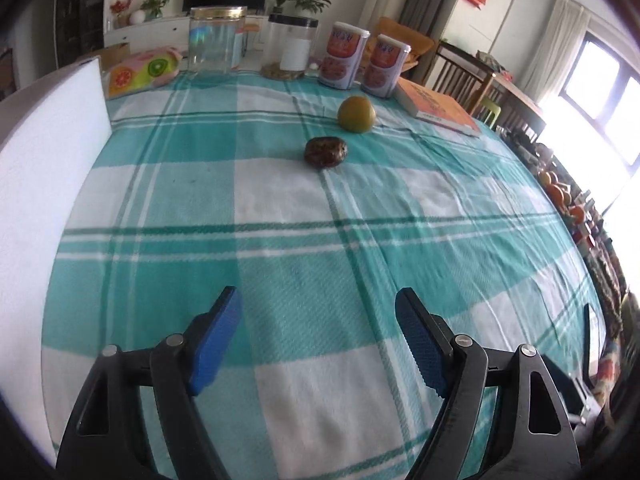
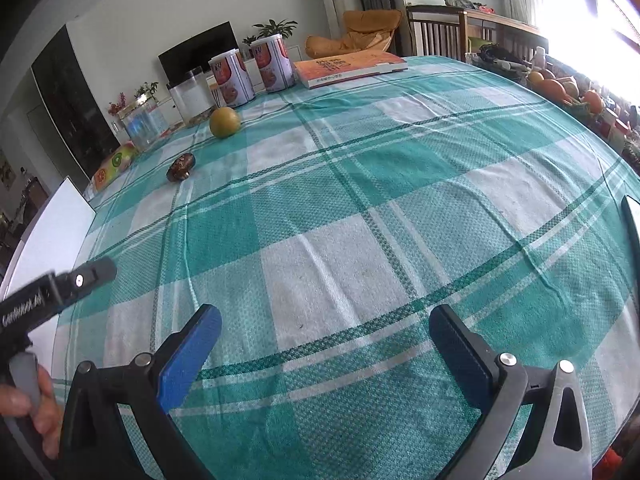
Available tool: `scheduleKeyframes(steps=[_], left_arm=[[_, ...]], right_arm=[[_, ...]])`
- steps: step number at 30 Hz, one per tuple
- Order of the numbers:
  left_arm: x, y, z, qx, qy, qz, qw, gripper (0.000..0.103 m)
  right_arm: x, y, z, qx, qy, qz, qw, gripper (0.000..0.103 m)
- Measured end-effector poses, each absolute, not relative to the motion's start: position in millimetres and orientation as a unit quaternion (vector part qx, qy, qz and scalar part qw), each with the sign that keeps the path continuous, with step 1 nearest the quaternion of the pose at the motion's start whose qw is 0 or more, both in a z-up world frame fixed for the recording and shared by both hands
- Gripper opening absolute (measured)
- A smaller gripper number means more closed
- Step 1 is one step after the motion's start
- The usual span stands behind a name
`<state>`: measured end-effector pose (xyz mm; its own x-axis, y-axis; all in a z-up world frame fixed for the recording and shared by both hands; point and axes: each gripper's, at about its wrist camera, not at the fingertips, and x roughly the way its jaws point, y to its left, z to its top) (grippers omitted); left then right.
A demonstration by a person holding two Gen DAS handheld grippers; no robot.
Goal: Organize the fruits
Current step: 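Move both grippers back over the cloth toward the remaining fruits, then grasp the small dark fruit with the left gripper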
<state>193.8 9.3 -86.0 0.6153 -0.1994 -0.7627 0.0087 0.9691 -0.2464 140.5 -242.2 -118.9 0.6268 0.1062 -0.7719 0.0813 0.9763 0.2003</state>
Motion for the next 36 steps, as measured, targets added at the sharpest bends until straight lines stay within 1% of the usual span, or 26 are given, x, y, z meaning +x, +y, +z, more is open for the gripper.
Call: scheduleKeyframes(steps=[6, 9, 12, 14, 21, 25, 31, 36], left_arm=[[288, -4, -89, -0.086, 0.437, -0.049, 0.894, 0.081], [318, -10, -98, -0.062, 0.445, -0.039, 0.893, 0.081], [336, -8, -112, -0.067, 0.462, -0.031, 0.884, 0.081], [339, -6, -114, -0.065, 0.451, -0.028, 0.89, 0.081], [345, -14, -116, -0.02, 0.451, -0.028, 0.892, 0.081], [345, -12, -116, -0.017, 0.446, -0.032, 0.894, 0.079], [339, 3, -112, -0.056, 0.443, -0.059, 0.893, 0.081], [342, 30, -104, -0.141, 0.43, -0.068, 0.889, 0.081]], right_arm=[[142, -238, -121, 0.095, 0.437, 0.005, 0.894, 0.103], [143, -234, -122, 0.081, 0.441, 0.003, 0.894, 0.103], [145, -230, -122, 0.068, 0.444, 0.004, 0.893, 0.103], [146, -228, -123, 0.062, 0.446, 0.005, 0.893, 0.103], [147, -225, -123, 0.051, 0.449, 0.006, 0.892, 0.103], [147, -225, -123, 0.051, 0.449, 0.006, 0.892, 0.103], [147, -225, -123, 0.052, 0.449, 0.006, 0.892, 0.103], [147, -225, -123, 0.052, 0.449, 0.006, 0.892, 0.103]])
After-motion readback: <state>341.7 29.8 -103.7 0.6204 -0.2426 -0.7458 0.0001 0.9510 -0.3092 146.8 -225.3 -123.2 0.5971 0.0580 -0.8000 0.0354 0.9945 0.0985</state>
